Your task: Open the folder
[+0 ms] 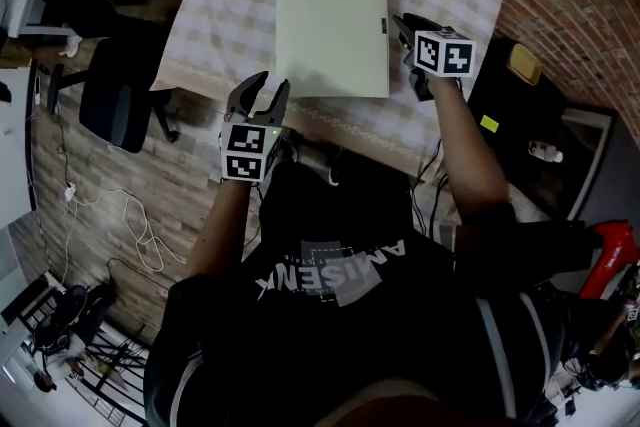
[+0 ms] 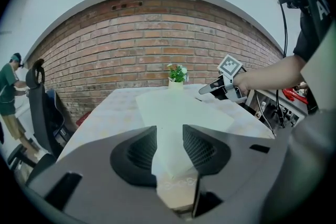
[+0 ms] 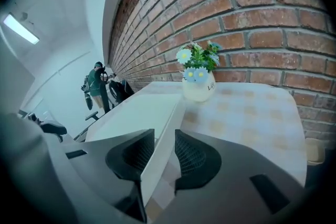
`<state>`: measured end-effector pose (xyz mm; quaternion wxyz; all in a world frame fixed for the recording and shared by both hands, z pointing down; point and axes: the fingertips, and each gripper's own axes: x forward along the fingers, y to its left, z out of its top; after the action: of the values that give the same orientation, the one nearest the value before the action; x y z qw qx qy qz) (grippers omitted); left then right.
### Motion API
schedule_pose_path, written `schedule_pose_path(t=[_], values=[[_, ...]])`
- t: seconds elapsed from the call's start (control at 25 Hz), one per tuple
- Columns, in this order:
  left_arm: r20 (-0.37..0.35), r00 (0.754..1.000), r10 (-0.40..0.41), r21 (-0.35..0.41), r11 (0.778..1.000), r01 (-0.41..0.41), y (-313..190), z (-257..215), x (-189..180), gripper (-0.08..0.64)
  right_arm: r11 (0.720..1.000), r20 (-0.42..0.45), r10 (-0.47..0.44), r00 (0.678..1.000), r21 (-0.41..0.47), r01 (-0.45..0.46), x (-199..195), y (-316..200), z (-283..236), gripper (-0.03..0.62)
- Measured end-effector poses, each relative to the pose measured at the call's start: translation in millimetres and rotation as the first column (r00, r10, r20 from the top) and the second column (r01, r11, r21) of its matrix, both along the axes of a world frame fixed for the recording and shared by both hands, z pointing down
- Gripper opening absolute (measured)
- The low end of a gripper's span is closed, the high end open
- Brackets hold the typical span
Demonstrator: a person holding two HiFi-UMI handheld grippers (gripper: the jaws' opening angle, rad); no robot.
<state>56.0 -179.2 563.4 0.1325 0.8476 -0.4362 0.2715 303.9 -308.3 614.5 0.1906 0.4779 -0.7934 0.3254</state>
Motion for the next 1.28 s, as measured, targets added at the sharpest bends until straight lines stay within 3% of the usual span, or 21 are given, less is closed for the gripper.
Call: schedule_pose_path(t=[0.4, 0.68, 0.96, 1.12, 1.28], values=[[0.06, 0.996, 0.066, -0.031, 0.997, -0.065, 7.6, 23.8, 12.0, 0.179, 0.997, 0.032, -0.027, 0.999, -0.067, 0.029, -1.7, -6.9, 29.8, 0.151], [0.072, 0.994, 0.079, -0.046, 0.996, -0.076, 10.7, 29.9, 13.7, 0.183, 0.993, 0.114, -0.045, 0.992, -0.106, 0.057, -2.8, -6.5, 35.0, 0.15], [0.133, 0.982, 0.135, -0.063, 0.99, -0.128, 21.0, 48.9, 11.9, 0.201, 0.988, 0.148, -0.044, 0.988, -0.14, 0.065, -2.3, -7.3, 36.6, 0.152], [0.218, 0.951, 0.217, -0.06, 0.976, -0.209, 30.7, 56.9, 13.8, 0.219, 0.987, 0.141, -0.051, 0.989, -0.141, 0.071, -3.0, -7.8, 37.7, 0.155], [0.373, 0.882, 0.287, -0.033, 0.954, -0.297, 34.1, 66.7, 14.9, 0.219, 0.987, 0.145, -0.052, 0.988, -0.143, 0.073, -3.1, -8.3, 37.9, 0.157]])
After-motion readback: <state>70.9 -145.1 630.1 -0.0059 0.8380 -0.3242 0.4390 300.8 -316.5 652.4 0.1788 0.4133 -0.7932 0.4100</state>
